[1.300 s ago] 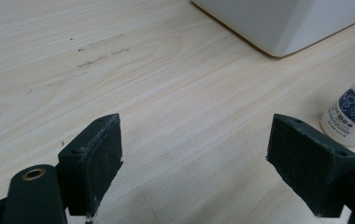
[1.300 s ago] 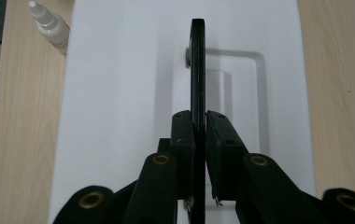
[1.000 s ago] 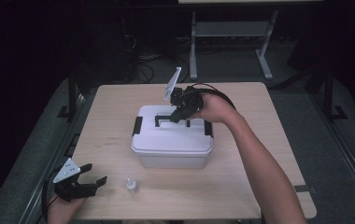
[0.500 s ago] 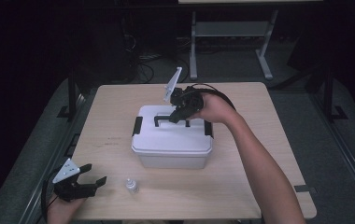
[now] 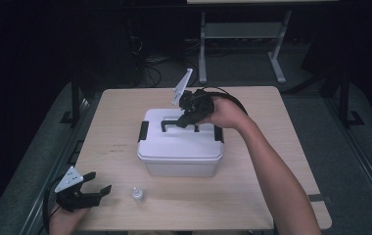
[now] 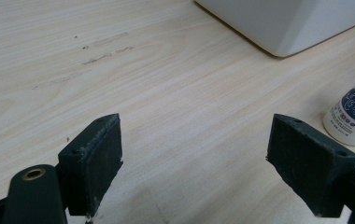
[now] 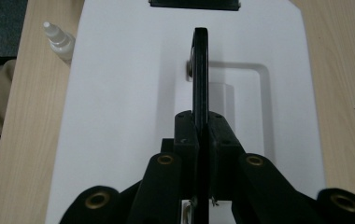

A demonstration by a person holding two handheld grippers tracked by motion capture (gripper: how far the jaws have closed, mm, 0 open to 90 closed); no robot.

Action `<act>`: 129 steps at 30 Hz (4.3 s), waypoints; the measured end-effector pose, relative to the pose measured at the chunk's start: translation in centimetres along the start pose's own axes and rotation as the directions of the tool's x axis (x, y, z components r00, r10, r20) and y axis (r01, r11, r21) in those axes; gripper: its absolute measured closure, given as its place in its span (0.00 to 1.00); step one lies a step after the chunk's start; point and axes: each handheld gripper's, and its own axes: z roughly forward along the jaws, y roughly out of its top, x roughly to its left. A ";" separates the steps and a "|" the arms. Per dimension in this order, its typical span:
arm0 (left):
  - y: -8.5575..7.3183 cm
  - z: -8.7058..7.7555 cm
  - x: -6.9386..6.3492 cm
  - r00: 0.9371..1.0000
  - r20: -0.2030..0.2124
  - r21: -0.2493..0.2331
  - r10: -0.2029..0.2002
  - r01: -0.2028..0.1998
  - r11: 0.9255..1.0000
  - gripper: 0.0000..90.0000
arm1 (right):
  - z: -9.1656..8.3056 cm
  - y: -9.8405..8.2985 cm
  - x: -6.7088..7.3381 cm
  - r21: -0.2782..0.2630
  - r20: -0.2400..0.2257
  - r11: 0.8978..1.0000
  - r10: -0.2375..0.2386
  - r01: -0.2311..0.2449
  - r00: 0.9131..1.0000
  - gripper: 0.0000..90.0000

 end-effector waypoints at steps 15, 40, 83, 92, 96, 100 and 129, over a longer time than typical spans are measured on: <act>-0.1 0.1 -0.1 1.000 0.004 0.007 0.004 -0.004 1.000 0.20 | -2.0 -0.3 0.7 -0.036 0.034 0.999 0.005 -0.004 0.999 0.93; 0.0 0.2 -0.3 1.000 0.002 0.013 0.009 -0.009 1.000 0.20 | -6.7 -3.0 2.2 -0.049 0.109 0.998 0.042 -0.036 0.993 0.93; 0.0 0.4 -0.3 1.000 -0.001 0.023 0.011 -0.011 1.000 0.20 | -10.8 -6.3 3.8 -0.056 0.170 0.995 0.089 -0.080 0.981 0.93; 0.0 0.4 -0.4 1.000 0.000 0.024 0.012 -0.012 1.000 0.20 | -11.5 -7.0 4.2 -0.057 0.180 0.994 0.102 -0.093 0.978 0.93; 0.0 0.4 -0.4 1.000 0.000 0.024 0.011 -0.011 1.000 0.20 | -11.8 -7.4 4.4 -0.059 0.187 0.993 0.108 -0.099 0.976 0.93; 0.0 0.4 -0.4 1.000 0.001 0.025 0.011 -0.011 1.000 0.20 | -12.1 -7.8 4.6 -0.060 0.192 0.992 0.118 -0.108 0.974 0.93; 0.0 0.6 -0.5 1.000 -0.002 0.029 0.015 -0.015 0.999 0.20 | -13.7 -12.2 5.9 -0.060 0.220 0.982 0.188 -0.179 0.957 0.93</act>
